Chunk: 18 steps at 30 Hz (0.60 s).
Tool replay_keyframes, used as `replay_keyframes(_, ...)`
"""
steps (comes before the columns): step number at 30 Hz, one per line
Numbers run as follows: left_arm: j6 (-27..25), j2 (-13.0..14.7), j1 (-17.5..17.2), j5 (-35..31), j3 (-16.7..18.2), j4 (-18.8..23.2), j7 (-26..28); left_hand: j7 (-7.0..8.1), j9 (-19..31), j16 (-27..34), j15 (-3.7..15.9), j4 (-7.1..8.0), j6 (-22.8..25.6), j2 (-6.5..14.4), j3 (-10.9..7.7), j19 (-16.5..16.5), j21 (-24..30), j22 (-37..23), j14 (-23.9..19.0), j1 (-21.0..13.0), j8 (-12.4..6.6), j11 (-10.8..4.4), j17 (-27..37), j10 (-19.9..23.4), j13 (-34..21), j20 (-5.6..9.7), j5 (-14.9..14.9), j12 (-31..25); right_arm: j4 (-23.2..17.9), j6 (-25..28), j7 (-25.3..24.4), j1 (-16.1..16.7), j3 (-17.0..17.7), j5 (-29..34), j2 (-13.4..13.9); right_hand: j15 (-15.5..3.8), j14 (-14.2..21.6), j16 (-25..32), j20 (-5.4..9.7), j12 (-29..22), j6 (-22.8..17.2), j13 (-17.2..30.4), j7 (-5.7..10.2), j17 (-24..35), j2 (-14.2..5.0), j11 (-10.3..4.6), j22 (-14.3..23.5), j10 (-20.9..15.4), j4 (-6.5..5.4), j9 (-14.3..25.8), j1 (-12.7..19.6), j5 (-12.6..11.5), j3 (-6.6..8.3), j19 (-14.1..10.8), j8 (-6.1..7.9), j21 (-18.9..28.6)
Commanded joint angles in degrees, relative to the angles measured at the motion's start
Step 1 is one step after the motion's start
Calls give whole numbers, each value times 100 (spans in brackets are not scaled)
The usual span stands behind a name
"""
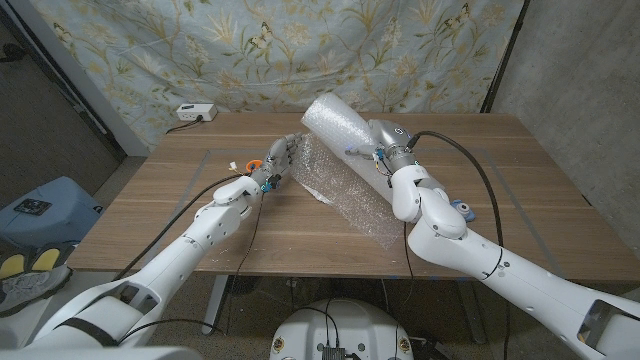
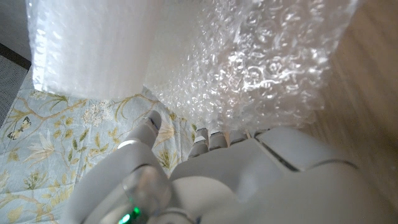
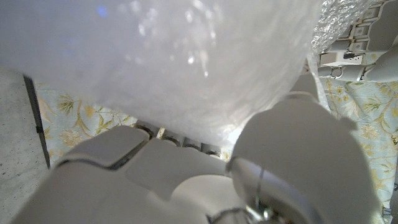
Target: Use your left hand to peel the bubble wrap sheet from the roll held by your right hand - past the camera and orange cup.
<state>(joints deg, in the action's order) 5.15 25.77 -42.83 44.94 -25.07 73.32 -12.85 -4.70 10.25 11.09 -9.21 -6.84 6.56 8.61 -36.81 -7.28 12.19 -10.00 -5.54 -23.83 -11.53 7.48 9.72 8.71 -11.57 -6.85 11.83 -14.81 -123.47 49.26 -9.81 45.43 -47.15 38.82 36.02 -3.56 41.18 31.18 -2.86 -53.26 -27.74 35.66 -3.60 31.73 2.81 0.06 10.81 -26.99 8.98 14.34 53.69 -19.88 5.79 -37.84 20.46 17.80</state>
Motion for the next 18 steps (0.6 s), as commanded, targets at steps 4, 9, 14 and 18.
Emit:
replay_keyframes(4,-48,-227,225,132,-70,-294,-315,-3,17,-16,-19,-129,77,-48,2,-59,-24,-21,-67,-135,26,-16,23,108,-21,-33,52,9,42,-103,-277,31,217,-179,-148,-599,144,12,25,-115,-74,329,7,22,-515,-119,12,-151,-45,28,464,44,61,-53,12,26)
replay_keyframes(9,-71,-248,232,173,-61,-314,-373,-17,18,-21,-32,-167,83,-52,11,-68,-27,-23,-79,-169,34,-11,25,99,-23,-61,64,26,65,-87,-298,-13,277,-224,-126,-595,146,12,24,-124,-70,343,-2,48,-521,-107,13,-148,-52,33,467,63,62,-53,2,23)
replay_keyframes(14,-75,-254,195,197,-44,-283,-367,-21,19,-19,-32,-177,107,-52,17,-72,-28,-24,-93,-179,28,-8,26,114,-25,-67,67,25,159,1,-268,-123,298,-233,-106,-583,128,13,14,-126,-73,342,-18,83,-536,-102,14,-153,-64,38,463,87,62,-42,-6,15)
replay_keyframes(18,-106,-257,160,231,-39,-262,-374,-14,19,-18,-27,-184,112,-53,23,-76,-28,-25,-102,-187,30,-5,27,128,-26,-67,69,23,224,41,-292,-194,338,-289,-137,-581,127,12,15,-127,-73,344,-25,96,-540,-98,15,-147,-71,40,457,100,60,-35,-11,11)
